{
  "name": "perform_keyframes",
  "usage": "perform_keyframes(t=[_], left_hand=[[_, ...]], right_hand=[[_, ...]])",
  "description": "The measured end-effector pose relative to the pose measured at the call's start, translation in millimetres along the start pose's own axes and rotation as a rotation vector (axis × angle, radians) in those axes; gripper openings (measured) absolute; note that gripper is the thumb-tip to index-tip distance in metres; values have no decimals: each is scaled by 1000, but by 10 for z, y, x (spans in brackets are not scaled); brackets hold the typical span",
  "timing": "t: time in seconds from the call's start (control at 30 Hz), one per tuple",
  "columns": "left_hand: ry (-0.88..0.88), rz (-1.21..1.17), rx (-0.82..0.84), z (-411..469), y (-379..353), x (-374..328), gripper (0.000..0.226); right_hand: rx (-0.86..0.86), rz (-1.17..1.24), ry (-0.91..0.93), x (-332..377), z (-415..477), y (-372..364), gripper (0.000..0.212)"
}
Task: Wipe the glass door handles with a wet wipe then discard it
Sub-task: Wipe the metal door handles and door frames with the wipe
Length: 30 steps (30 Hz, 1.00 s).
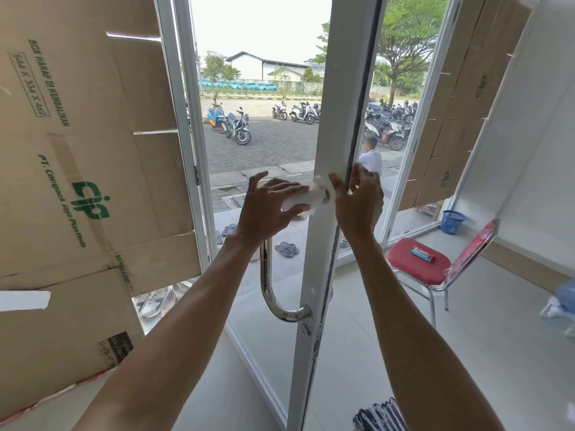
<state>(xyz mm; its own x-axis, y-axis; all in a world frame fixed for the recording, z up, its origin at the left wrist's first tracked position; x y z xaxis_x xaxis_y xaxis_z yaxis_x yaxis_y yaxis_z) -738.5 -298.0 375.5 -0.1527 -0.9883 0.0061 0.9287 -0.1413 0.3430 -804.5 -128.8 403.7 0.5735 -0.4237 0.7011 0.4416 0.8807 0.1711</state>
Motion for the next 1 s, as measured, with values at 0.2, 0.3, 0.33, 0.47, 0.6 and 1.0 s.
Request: perform_keyframes(t=[0.2,0.3,0.33,0.47,0.6,1.0], left_hand=[[-43,-33,35,41,1,-82,31],[-35,-54,59,66,3,-105,31],[-32,-60,67,72,12,-90,32],[-6,-90,90,71,51,-15,35],[37,-114,108,79,98,64,40],[86,-139,133,126,98,-48,38]], right_hand=[[4,3,-38,-51,10,-57,52],[4,9,-43,-49,3,-70,52],[3,14,-43,-47,1,-74,52],[-7,42,-43,-21,-20,-65,51],[-11,51,-45,27,-51,-44,47],[-61,94,-88,34,-48,-34,54]])
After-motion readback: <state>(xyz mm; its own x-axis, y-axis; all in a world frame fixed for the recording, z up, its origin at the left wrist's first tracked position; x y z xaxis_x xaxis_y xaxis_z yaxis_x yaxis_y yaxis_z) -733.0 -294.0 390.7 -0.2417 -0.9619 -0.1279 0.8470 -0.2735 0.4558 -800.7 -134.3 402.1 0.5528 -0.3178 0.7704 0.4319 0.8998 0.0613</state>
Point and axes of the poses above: each hand's wrist, its own z-axis towards the middle knuckle, its own y-axis out of the back of the hand, x = y × z, the point moved 1 cm from there along z, towards the middle knuckle, and after that the axes turned 8 degrees about -x, right-handed, at the moved point
